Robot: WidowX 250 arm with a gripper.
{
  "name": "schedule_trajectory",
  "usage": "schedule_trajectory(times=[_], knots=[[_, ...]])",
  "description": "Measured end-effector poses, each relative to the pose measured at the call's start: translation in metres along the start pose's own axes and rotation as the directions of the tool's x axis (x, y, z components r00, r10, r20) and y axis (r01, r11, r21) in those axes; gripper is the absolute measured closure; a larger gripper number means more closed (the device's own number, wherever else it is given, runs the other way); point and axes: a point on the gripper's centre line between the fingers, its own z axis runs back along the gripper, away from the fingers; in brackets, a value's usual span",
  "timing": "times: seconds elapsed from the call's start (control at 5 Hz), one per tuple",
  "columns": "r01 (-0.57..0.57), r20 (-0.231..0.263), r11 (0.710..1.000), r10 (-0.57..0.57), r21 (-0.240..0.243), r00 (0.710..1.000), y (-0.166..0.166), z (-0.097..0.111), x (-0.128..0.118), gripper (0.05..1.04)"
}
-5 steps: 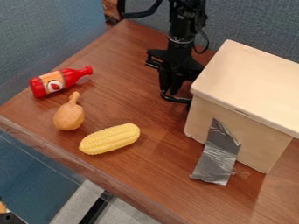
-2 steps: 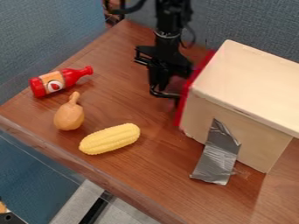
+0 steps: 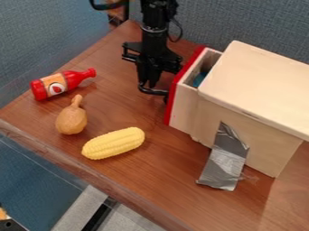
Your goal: Open the drawer
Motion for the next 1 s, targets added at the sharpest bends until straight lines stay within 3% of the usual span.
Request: schedule_trajectory(times=[0.4,0.6,1.0], knots=[[0.030,-0.039,0.999,-0.030,-0.011,0.999,0.013,0.000,0.006,0.939],[0.100,-0.089,0.994,-0.102,-0.032,0.991,0.020,-0.002,0.011,0.939],[0.193,-0.139,0.979,-0.200,-0.062,0.970,0.019,-0.001,0.014,0.939]])
